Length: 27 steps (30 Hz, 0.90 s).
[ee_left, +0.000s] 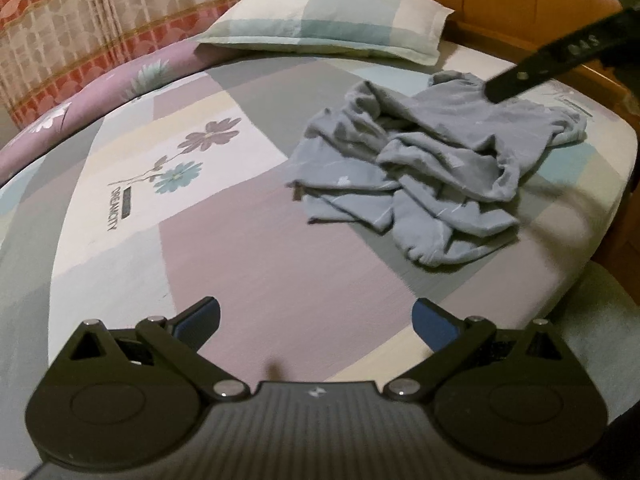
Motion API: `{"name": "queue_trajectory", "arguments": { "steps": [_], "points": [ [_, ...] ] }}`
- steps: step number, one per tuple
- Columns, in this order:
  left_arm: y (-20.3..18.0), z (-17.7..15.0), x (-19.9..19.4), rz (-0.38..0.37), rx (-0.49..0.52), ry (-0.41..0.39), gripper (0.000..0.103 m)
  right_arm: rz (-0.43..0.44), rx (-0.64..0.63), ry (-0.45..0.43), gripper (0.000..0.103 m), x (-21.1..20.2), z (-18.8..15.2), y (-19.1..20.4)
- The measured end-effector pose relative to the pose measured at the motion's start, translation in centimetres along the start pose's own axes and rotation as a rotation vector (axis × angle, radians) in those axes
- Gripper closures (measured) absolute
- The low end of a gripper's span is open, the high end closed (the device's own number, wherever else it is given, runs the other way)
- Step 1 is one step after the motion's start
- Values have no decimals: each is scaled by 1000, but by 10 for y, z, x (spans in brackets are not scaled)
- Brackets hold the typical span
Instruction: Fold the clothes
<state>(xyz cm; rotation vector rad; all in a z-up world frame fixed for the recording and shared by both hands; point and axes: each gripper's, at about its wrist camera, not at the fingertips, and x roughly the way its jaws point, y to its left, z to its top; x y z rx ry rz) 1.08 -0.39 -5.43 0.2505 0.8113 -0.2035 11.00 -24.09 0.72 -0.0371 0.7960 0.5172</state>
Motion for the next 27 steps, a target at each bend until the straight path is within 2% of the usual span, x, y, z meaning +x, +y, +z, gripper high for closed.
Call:
{"name": "queue_trajectory", "arguments": {
  "steps": [5, 11, 17, 18, 21, 23, 24, 25, 27],
  "points": [
    [17, -8, 2, 18, -16, 22, 2, 110, -146, 54, 43, 40, 11, 51],
    [41, -15, 4, 50, -30, 41, 2, 160, -243, 150, 43, 86, 11, 88],
    [57, -20, 10, 50, -66, 59, 2, 67, -312, 217, 44, 129, 4, 97],
    [58, -20, 11, 48, -67, 61, 2, 50, -319, 227, 46, 134, 3, 95],
    [61, -20, 12, 45, -66, 60, 2, 26, -354, 233, 47, 143, 2, 96],
    [63, -19, 13, 43, -66, 58, 2, 4, -399, 221, 55, 147, 2, 99],
    [63, -19, 14, 42, -66, 57, 2, -21, -423, 215, 67, 149, 2, 100],
    [64, -18, 14, 41, -66, 56, 2, -51, -446, 205, 89, 150, 2, 102],
    [65, -18, 14, 41, -67, 52, 2, -68, -439, 190, 96, 151, 7, 101]
  ]
}}
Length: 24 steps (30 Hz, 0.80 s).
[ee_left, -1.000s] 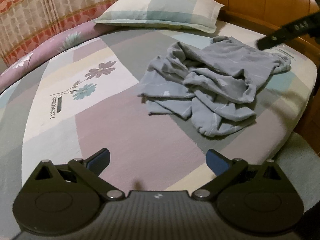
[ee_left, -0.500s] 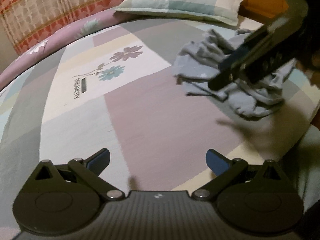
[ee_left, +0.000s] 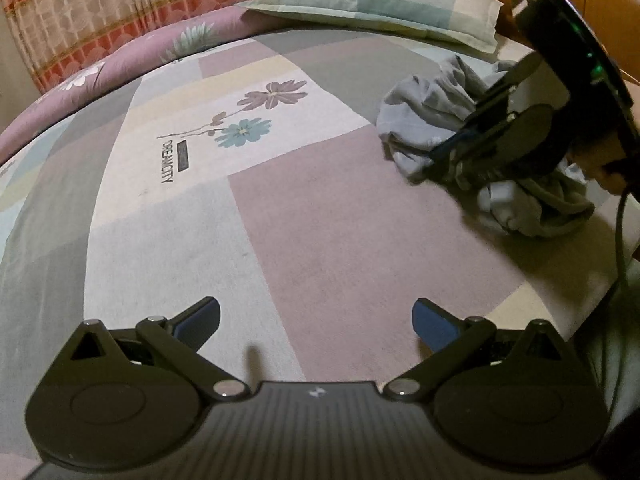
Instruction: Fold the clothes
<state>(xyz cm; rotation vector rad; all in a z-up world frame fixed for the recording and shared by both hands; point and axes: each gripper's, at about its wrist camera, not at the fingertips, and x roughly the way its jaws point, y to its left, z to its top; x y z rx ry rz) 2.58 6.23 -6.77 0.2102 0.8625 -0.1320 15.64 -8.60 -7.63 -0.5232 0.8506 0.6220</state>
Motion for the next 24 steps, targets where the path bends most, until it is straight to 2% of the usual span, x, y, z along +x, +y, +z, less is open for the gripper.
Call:
{"name": "queue_trajectory", "arguments": {
  "steps": [7, 15, 17, 19, 21, 24],
  "points": [
    [10, -2, -3, 12, -18, 3, 2, 87, 85, -62, 98, -2, 30, -1],
    [31, -3, -14, 68, -55, -6, 1, 259, 150, -179, 96, 4, 90, 8],
    [36, -3, -13, 75, -65, -2, 1, 308, 167, -171, 89, 6, 100, 9],
    [38, -4, -12, 77, -72, 1, 1, 314, 176, -169, 69, 4, 102, 9],
    [40, -3, -8, 73, -75, 4, 1, 293, 178, -168, 67, -3, 96, 5],
    [39, 0, -1, 64, -63, 3, 1, 251, 188, -148, 58, -16, 73, -9]
  ]
}}
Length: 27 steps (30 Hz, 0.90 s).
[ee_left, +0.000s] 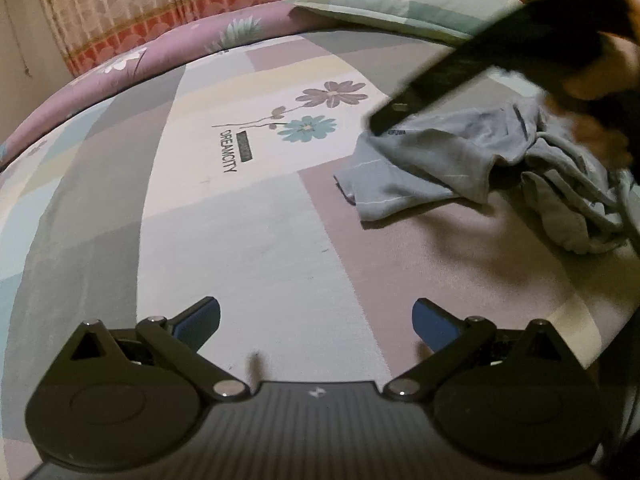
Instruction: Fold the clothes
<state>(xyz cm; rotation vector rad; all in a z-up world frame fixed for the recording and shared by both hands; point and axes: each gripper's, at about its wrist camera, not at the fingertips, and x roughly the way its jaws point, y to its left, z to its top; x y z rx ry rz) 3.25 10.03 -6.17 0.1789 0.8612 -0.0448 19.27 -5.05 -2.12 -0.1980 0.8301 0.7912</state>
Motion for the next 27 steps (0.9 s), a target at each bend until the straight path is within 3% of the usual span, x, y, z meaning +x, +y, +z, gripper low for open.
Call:
{"name": "queue_trajectory", "arguments": {
  "steps": [8, 14, 17, 21, 27],
  "points": [
    [-21, 27, 31, -37, 46, -45, 1, -135, 78, 26, 46, -60, -75, -32],
    [-62, 56, 46, -105, 84, -98, 1, -144, 247, -24, 43, -82, -113, -41],
    [-84, 61, 53, -95, 101, -130, 1, -141, 289, -44, 42, -86, -121, -44],
    [-93, 63, 69, 4, 126, -133, 1, -142, 319, -62, 41, -92, -126, -50],
    [-71, 71, 72, 153, 132, -124, 1, -133, 344, -82, 41, -95, -133, -60]
  ]
}}
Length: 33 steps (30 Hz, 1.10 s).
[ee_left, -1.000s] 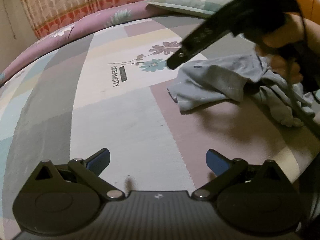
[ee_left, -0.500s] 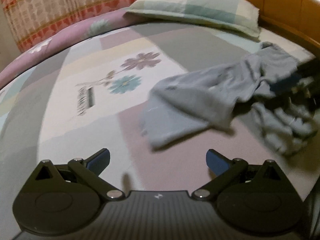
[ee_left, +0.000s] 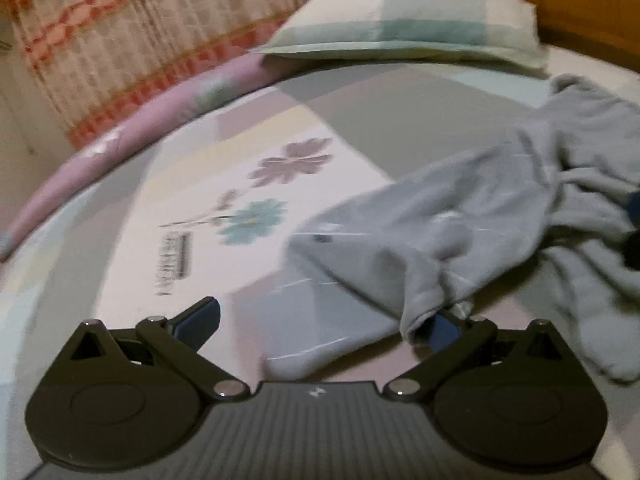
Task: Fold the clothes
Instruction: 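Grasp a sleeve cuff of the sweatshirt with the left gripper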
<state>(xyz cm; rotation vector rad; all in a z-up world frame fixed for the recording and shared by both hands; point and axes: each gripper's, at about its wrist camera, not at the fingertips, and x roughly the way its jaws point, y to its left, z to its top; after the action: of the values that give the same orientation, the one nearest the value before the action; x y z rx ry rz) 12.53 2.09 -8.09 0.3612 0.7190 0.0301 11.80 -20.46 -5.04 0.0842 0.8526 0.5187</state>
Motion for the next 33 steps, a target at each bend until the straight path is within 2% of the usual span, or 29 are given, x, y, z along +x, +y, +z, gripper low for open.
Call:
{"name": "queue_trajectory", "arguments": {
  "steps": [3, 7, 10, 15, 20, 26, 30, 33],
  "points": [
    [4, 2, 0, 10, 2, 5, 1, 16, 15, 1, 40, 2, -3, -3],
    [0, 8, 4, 8, 26, 2, 1, 25, 1, 18, 34, 9, -4, 1],
    [5, 13, 10, 2, 81, 50, 0, 18, -6, 30, 34, 14, -4, 4],
    [32, 25, 21, 119, 140, 79, 0, 30, 15, 26, 34, 13, -7, 0],
    [70, 51, 36, 231, 133, 47, 0, 28, 18, 26, 34, 10, -10, 0],
    [99, 88, 50, 295, 158, -1, 0, 24, 25, 25, 34, 9, -10, 0],
    [104, 110, 59, 317, 231, -26, 0, 24, 28, 27, 34, 11, -9, -1],
    [105, 124, 64, 283, 238, -27, 0, 23, 31, 29, 34, 12, -10, -1]
  ]
}}
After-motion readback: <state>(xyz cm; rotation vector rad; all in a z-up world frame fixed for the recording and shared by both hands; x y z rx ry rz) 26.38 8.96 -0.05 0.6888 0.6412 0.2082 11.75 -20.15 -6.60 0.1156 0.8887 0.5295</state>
